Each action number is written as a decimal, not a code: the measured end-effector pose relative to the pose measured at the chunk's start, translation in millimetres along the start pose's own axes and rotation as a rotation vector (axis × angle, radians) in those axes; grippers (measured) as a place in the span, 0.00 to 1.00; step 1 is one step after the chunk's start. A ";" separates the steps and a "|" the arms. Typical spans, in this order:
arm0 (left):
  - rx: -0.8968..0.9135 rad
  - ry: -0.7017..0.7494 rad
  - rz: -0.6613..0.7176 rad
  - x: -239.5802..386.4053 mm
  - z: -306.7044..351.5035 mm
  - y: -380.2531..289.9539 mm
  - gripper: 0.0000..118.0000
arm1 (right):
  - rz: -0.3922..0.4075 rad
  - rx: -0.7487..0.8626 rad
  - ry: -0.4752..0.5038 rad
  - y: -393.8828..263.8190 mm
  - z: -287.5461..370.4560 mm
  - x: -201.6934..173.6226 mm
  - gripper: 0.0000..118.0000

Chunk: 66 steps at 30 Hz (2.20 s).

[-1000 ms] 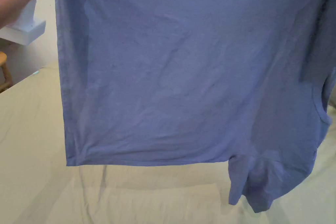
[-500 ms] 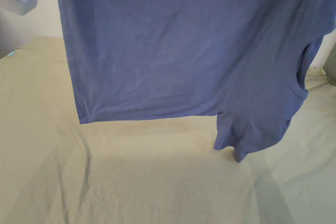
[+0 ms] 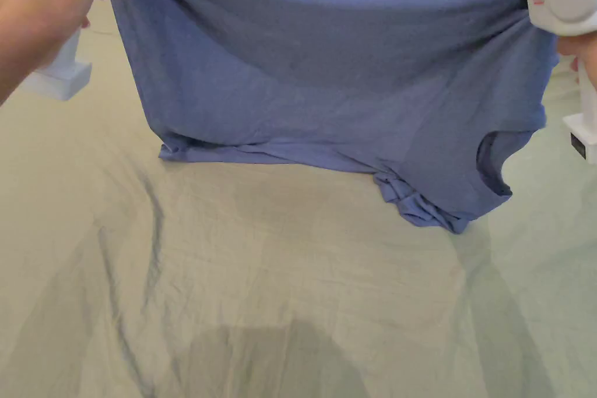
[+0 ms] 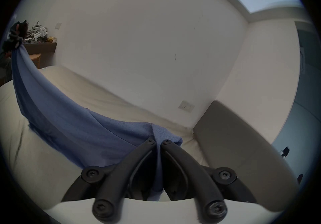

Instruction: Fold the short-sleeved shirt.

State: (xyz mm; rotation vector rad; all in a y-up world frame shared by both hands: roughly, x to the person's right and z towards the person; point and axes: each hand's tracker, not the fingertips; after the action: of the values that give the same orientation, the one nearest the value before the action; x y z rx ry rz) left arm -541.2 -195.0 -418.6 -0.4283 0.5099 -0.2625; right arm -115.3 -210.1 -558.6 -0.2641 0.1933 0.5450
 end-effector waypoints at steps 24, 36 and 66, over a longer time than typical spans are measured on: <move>-0.402 -0.217 -0.200 41.2 199.7 -371.9 0.00 | -0.003 -0.429 0.400 -328.3 244.9 -91.9 0.03; -0.540 -0.306 -0.285 31.2 304.6 -420.9 0.00 | 0.016 -0.625 0.486 -368.9 327.6 -80.3 0.03; -0.008 -0.285 0.236 -9.8 372.3 -256.3 0.94 | -0.238 -0.089 0.284 -204.8 394.0 6.5 0.86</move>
State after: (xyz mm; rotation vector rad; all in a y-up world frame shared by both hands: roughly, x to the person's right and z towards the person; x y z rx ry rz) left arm -390.3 -294.6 -4.2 -0.4010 0.2785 0.0290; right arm 43.2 -258.2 -146.5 -0.4454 0.4075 0.2782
